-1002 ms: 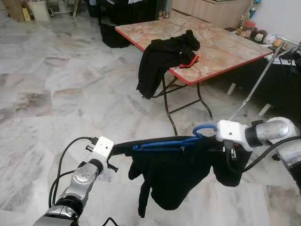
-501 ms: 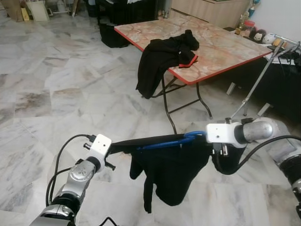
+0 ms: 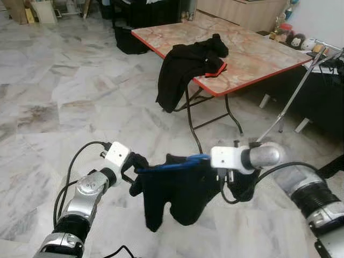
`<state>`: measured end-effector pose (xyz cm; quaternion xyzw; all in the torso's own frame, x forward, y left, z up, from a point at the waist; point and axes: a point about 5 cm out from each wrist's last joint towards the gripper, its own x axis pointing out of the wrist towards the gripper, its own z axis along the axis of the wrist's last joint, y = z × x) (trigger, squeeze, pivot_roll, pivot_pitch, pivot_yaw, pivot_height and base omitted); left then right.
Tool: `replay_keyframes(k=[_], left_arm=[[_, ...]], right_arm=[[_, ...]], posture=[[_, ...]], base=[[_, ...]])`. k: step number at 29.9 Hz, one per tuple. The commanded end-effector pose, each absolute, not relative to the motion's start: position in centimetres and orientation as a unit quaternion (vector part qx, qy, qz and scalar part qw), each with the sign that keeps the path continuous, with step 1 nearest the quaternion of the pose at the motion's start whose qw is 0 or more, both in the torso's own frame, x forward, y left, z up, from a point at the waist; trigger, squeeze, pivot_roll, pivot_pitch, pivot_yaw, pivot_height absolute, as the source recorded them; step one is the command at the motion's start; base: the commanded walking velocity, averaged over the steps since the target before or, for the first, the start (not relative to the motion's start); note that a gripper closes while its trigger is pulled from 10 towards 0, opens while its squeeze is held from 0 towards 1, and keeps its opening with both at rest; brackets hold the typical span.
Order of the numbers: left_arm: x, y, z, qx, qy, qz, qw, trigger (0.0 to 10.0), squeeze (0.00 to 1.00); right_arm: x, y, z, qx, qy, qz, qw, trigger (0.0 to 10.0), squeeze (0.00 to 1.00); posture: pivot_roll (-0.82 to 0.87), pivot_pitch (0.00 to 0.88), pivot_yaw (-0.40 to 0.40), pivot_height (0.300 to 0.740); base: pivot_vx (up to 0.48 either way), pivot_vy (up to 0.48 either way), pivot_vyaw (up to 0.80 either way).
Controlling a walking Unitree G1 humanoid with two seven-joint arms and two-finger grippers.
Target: Hang hanger
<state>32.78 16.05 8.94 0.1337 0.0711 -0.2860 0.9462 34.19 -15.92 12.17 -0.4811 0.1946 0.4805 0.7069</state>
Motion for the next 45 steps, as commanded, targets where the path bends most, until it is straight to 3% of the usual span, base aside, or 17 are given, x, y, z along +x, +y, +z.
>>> replay_keyframes(k=[1,4,8,12,19,27,40,45], left_arm=[[32.9,15.2,9.9,0.13,0.057,-0.309,0.94,0.0,0.0],[33.0,14.8,11.0,0.131,0.044,-0.316,0.939,0.0,0.0],[32.5,15.4,10.5,0.146,0.064,-0.326,0.932,0.0,0.0],[32.0,16.7,9.2,0.16,0.095,-0.296,0.937,0.0,0.0],[31.5,18.0,8.0,0.17,0.127,-0.273,0.938,0.0,0.0],[31.3,18.8,7.0,0.192,0.146,-0.25,0.938,0.0,0.0],[30.7,20.0,4.8,0.247,0.194,-0.232,0.921,0.0,0.0],[30.6,20.0,4.1,0.293,0.204,-0.233,0.904,0.0,0.0]], right_arm=[[34.3,-15.6,12.3,-0.492,0.194,0.472,0.706,10.0,0.0],[34.1,-15.6,11.8,-0.509,0.209,0.468,0.691,10.0,0.0],[35.1,-16.1,12.5,-0.506,0.198,0.423,0.726,10.0,0.0],[34.8,-15.9,13.8,-0.458,0.173,0.449,0.747,10.0,0.0],[35.2,-17.3,15.3,-0.457,0.169,0.429,0.761,10.0,0.0],[34.8,-19.2,15.1,-0.5,0.202,0.418,0.731,10.0,0.0],[34.6,-19.4,16.7,-0.446,0.176,0.438,0.761,10.0,0.0],[34.3,-19.5,16.6,-0.446,0.181,0.444,0.756,10.0,0.0]], posture=[[0.01,0.0,-0.072,0.74],[0.01,0.0,-0.073,0.74],[0.01,0.0,-0.073,0.74],[0.01,0.0,-0.074,0.74],[0.0,0.0,-0.074,0.74],[0.0,0.0,-0.075,0.74],[-0.01,0.0,-0.073,0.74],[-0.01,0.0,-0.073,0.74]], base=[[0.0,0.0,0.0],[0.0,0.0,0.0],[0.0,0.0,0.0],[0.0,0.0,0.0],[0.0,0.0,0.0],[0.0,0.0,0.0],[0.0,0.0,0.0],[0.0,0.0,0.0]])
